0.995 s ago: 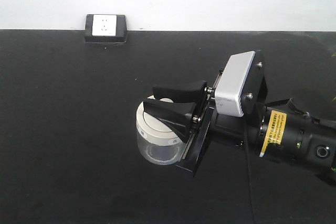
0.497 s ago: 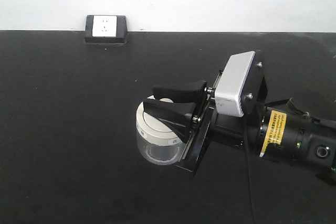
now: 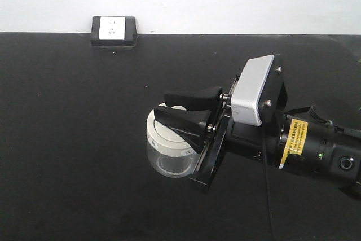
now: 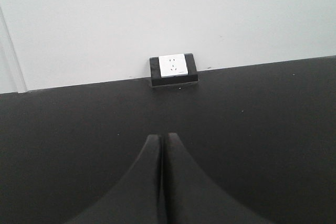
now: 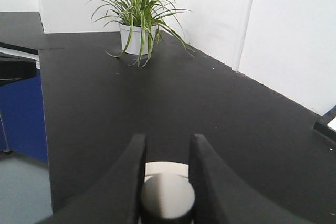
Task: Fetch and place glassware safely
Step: 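Hold the jar in the right gripper above the black countertop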
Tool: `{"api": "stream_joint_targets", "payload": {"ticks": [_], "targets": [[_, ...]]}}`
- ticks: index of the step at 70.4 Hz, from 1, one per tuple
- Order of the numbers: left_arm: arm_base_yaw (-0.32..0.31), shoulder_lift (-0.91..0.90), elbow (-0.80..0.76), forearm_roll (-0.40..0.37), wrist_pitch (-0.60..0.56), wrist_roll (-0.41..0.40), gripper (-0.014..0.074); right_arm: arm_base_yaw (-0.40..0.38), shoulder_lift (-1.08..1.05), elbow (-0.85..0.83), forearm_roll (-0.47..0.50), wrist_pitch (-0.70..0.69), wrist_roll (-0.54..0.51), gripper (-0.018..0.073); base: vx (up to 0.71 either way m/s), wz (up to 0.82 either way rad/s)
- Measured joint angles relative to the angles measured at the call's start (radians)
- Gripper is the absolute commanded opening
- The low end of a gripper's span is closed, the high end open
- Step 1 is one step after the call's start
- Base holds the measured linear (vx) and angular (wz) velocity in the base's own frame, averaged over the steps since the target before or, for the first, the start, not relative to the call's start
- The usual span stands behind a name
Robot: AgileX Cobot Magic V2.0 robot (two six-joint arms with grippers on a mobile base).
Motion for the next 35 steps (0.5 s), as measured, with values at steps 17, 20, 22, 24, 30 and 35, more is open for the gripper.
{"api": "stream_joint_targets", "payload": {"ticks": [17,20,22,24,30,35], "targets": [[0.000,0.000,0.000,0.000,0.000,0.000,-0.0007,0.000,0.000,0.000,0.000,0.000,0.000,-0.0003,0.00,0.00],[0.000,0.000,0.000,0.000,0.000,0.000,-0.0007,0.000,0.000,0.000,0.000,0.000,0.000,-0.0003,0.00,0.00],[0.000,0.000,0.000,0.000,0.000,0.000,-0.0007,0.000,0.000,0.000,0.000,0.000,0.000,-0.0003,0.00,0.00],[0.000,0.000,0.000,0.000,0.000,0.000,-0.0007,0.000,0.000,0.000,0.000,0.000,0.000,-0.0003,0.00,0.00],[0.000,0.000,0.000,0.000,0.000,0.000,-0.0007,0.000,0.000,0.000,0.000,0.000,0.000,-0.0003,0.00,0.00],[0.000,0.000,0.000,0.000,0.000,0.000,-0.0007,0.000,0.000,0.000,0.000,0.000,0.000,-0.0003,0.00,0.00]]}}
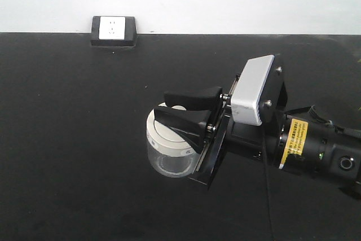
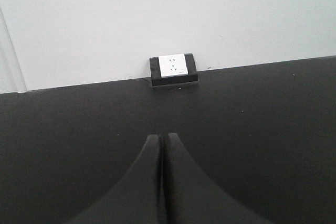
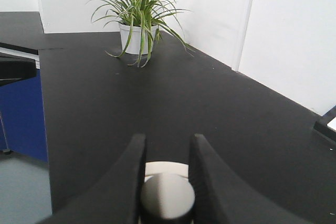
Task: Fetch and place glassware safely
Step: 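Hold the jar in the right gripper above the black countertop, then extend the right gripper forward and lower the jar onto the countertop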
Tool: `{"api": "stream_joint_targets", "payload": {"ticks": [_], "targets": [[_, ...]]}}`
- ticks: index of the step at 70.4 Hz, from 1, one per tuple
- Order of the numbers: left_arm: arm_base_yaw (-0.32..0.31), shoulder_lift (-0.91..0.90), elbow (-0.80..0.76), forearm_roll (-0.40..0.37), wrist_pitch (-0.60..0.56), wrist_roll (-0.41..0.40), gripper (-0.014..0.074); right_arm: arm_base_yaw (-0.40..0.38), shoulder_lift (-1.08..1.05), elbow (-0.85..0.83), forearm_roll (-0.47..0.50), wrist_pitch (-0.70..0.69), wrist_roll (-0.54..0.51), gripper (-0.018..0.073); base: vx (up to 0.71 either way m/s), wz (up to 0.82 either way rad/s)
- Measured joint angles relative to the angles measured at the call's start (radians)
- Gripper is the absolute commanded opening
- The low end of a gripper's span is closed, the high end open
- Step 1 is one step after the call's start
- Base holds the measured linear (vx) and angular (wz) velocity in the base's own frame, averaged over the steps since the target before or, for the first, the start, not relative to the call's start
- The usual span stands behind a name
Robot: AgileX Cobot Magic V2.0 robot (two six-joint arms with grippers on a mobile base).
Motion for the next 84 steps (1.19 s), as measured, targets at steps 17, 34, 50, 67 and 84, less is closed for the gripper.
{"api": "stream_joint_targets", "payload": {"ticks": [17,34,50,67,84], "targets": [[0.000,0.000,0.000,0.000,0.000,0.000,-0.0007,0.000,0.000,0.000,0.000,0.000,0.000,-0.0003,0.00,0.00],[0.000,0.000,0.000,0.000,0.000,0.000,-0.0007,-0.002,0.000,0.000,0.058,0.079,-0.001,-0.0001,0.00,0.00],[0.000,0.000,0.000,0.000,0.000,0.000,-0.0007,-0.080,0.045,-0.001,0.096,0.081,-0.035,-0.0001,0.00,0.00],[0.000,0.000,0.000,0.000,0.000,0.000,-0.0007,-0.243,0.182,-0.006,0.093,-0.108,-0.048,-0.0001,0.00,0.00],[0.000,0.000,0.000,0.000,0.000,0.000,-0.0007,-0.354,0.380,-0.122,-0.016,-0.210,-0.085,-0.0001,0.00,0.00]]}}
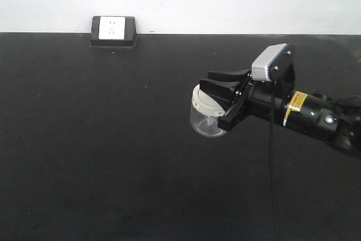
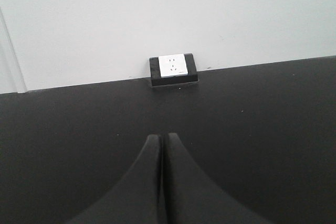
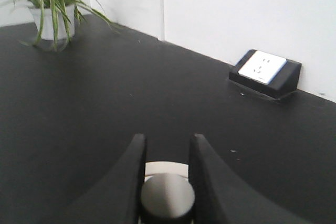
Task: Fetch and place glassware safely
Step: 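Extend the right gripper forward and lower the jar onto the countertop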
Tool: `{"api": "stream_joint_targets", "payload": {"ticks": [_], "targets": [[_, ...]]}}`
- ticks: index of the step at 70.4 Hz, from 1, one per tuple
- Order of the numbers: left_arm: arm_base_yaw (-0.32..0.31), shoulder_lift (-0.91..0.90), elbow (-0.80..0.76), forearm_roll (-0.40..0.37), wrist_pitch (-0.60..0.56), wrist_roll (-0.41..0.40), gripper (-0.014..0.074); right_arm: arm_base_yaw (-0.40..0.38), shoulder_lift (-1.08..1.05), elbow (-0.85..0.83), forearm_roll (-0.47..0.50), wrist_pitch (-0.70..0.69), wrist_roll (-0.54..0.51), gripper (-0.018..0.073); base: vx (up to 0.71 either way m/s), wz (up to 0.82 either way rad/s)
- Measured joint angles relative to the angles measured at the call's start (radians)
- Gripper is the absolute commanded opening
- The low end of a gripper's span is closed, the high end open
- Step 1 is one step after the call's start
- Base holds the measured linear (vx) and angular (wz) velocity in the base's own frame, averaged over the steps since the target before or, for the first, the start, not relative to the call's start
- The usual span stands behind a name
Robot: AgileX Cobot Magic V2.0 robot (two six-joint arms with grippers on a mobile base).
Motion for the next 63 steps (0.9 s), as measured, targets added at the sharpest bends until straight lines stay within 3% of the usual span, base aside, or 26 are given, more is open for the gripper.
{"api": "stream_joint_targets", "payload": {"ticks": [16,34,63], "targets": [[0.000,0.000,0.000,0.000,0.000,0.000,-0.0007,-0.010,0.177,-0.157,-0.026,-0.038,-0.144,-0.0001,0.00,0.00],[0.000,0.000,0.000,0.000,0.000,0.000,-0.0007,-0.010,0.352,-0.251,-0.027,-0.114,-0.176,-0.0001,0.00,0.00],[0.000,0.000,0.000,0.000,0.000,0.000,-0.0007,-0.010,0.488,-0.257,0.019,-0.146,-0.265,-0.0001,0.00,0.00]]}}
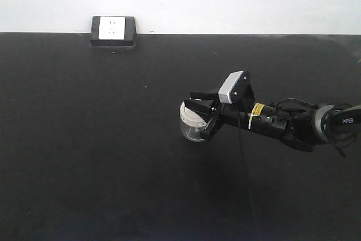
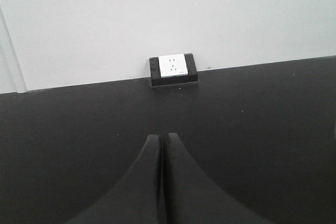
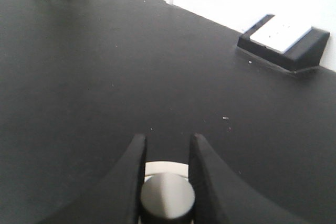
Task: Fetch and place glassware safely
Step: 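Extend the right gripper forward and lower the jar onto the countertop, then open the right gripper to release the white lid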
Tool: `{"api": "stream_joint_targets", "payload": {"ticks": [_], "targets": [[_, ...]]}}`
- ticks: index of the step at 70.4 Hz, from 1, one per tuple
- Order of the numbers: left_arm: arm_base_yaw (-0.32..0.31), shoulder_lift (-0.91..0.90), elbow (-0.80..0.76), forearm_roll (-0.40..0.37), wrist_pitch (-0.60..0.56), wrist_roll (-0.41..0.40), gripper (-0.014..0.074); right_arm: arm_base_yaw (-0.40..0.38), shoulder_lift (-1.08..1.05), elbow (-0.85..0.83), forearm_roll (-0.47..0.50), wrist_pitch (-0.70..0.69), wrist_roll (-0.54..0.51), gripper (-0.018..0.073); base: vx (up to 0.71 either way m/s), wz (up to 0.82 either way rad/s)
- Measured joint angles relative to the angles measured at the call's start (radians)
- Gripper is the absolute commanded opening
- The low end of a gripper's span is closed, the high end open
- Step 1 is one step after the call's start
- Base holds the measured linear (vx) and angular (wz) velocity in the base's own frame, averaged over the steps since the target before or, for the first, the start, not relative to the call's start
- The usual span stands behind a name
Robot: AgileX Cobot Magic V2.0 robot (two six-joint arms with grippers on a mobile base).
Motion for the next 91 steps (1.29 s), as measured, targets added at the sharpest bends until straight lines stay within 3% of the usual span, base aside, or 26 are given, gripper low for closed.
{"api": "stream_joint_targets", "payload": {"ticks": [22,33,41,61,68,91], "targets": [[0.000,0.000,0.000,0.000,0.000,0.000,-0.0007,0.000,0.029,-0.005,0.021,-0.026,-0.008,0.0002,0.00,0.00],[0.000,0.000,0.000,0.000,0.000,0.000,-0.0007,0.000,0.031,-0.005,0.021,-0.029,-0.009,0.0055,0.00,0.00],[0.000,0.000,0.000,0.000,0.000,0.000,-0.0007,0.000,0.031,-0.005,0.021,-0.029,-0.009,0.0162,0.00,0.00],[0.000,0.000,0.000,0.000,0.000,0.000,-0.0007,0.000,0.031,-0.005,0.023,-0.032,-0.008,0.0624,0.00,0.00],[0.000,0.000,0.000,0.000,0.000,0.000,-0.0007,0.000,0.031,-0.005,0.028,-0.033,-0.008,0.0732,0.00,0.00],[0.000,0.000,0.000,0.000,0.000,0.000,-0.0007,0.000,0.031,-0.005,0.043,-0.035,-0.008,0.0689,0.00,0.00]]}}
